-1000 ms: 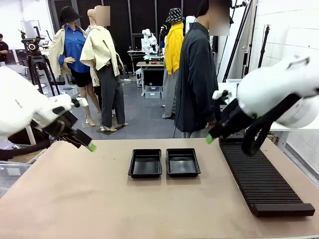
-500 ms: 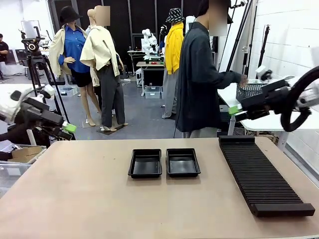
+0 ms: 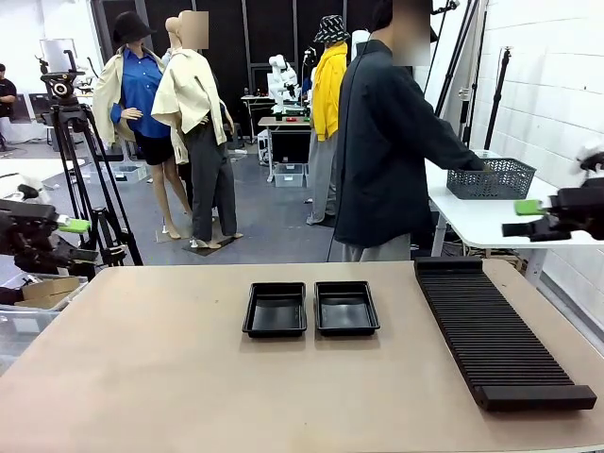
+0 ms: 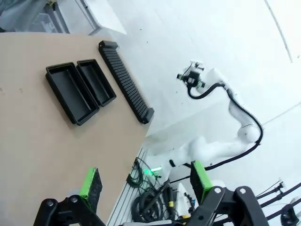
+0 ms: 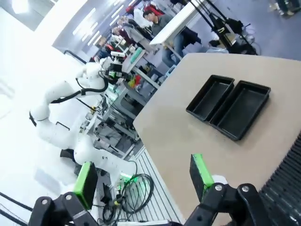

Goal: Inspect and transfer BCBs to ESD trays.
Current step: Pick up the Blank PCB from the PCB Rack and place it in the left ESD tray.

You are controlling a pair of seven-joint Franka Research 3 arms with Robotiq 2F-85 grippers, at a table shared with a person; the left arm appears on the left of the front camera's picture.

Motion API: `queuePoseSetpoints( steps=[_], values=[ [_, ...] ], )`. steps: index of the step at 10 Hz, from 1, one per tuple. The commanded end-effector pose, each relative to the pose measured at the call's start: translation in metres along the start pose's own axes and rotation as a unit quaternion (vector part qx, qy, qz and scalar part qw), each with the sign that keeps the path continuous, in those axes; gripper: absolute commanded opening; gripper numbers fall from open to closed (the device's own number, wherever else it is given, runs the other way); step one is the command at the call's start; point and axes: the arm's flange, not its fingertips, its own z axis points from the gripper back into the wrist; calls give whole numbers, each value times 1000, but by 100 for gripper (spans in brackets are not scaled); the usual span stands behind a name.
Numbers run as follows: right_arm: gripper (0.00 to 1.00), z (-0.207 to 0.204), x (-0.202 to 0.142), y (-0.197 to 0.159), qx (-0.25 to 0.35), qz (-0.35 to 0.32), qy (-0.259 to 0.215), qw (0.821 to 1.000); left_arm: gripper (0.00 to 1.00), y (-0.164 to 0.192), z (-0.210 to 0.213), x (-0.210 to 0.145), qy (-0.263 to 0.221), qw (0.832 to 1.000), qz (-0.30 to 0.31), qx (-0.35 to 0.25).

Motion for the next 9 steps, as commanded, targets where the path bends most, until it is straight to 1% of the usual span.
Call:
queuePoseSetpoints(
  steps=[1,2,5,6,7,9],
  values=[
    [100,10,-12,-6,10,2,-33,999,100,8,16,5,-31,999,-16,-26],
    [100,18,-18,-8,14,-2,-43,999,100,9,25,1,-40,999,-19,-30],
    [100,24,-22,-9,6,-14,-56,998,100,10,31,-1,-35,998,-43,-31],
    [100,21,-20,-5,3,-10,-57,998,100,12,30,-2,-35,998,-41,-29],
    [100,30,-23,-10,2,-20,-43,999,100,9,31,-4,-33,999,-22,-21],
    [100,30,-23,-10,2,-20,-43,999,100,9,31,-4,-33,999,-22,-21]
  ],
)
